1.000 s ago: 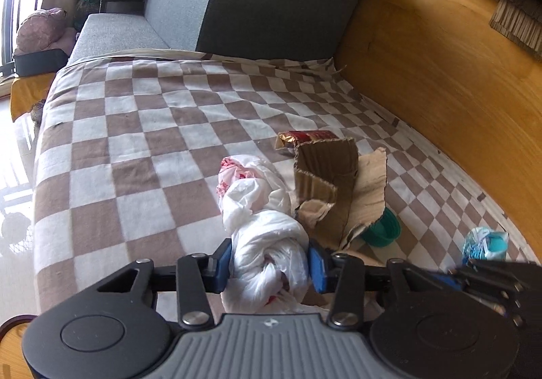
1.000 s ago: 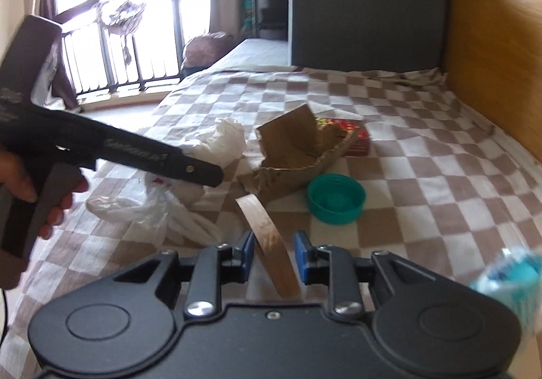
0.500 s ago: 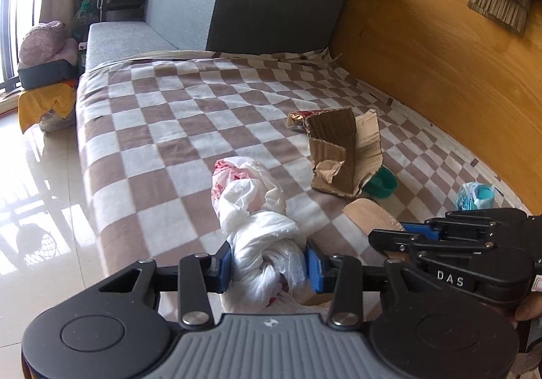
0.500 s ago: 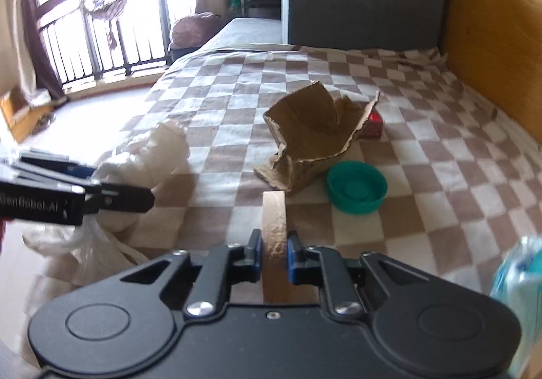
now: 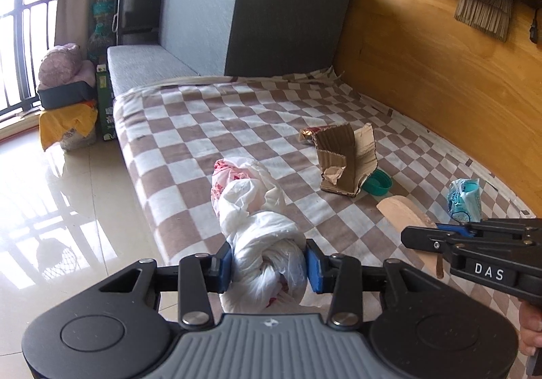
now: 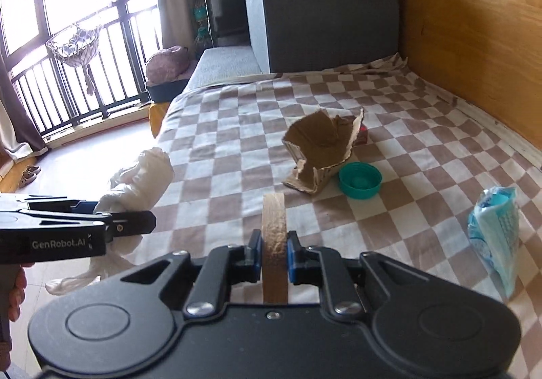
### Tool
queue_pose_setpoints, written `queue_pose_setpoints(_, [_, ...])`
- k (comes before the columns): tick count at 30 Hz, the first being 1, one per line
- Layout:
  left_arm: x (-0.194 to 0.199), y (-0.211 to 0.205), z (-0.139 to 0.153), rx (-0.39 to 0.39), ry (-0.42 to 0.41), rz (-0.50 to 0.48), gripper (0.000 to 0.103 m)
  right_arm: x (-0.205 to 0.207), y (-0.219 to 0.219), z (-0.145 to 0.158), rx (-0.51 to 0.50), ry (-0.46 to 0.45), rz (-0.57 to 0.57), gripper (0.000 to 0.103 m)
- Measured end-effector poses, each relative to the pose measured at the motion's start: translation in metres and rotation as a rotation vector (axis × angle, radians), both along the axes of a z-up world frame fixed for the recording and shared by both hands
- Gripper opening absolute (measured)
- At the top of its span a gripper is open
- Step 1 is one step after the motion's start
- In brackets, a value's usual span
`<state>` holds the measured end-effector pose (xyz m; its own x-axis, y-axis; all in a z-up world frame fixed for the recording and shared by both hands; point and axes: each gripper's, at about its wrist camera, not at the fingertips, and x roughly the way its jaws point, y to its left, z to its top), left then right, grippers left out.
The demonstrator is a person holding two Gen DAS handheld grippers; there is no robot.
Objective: Collect trash
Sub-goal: 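Carry the white wad and cardboard strip with both tools over the wastebasket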
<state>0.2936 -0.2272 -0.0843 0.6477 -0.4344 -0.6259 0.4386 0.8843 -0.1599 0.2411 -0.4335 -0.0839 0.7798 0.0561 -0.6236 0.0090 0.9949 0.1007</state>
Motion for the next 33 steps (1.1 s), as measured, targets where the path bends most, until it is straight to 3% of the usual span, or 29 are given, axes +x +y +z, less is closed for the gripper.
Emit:
queue_pose_setpoints(18, [-0.022, 0.096, 0.010, -0.024, 0.000, 0.119, 0.043, -0.008, 0.071, 0.010, -0.029, -0.017, 0.001, 0.015])
queue_pose_setpoints(33, [-0.018, 0.200, -0.015, -0.028, 0.042, 0.267, 0.043, 0.020, 0.175, -0.013, 0.004, 0.013, 0.145, 0.015])
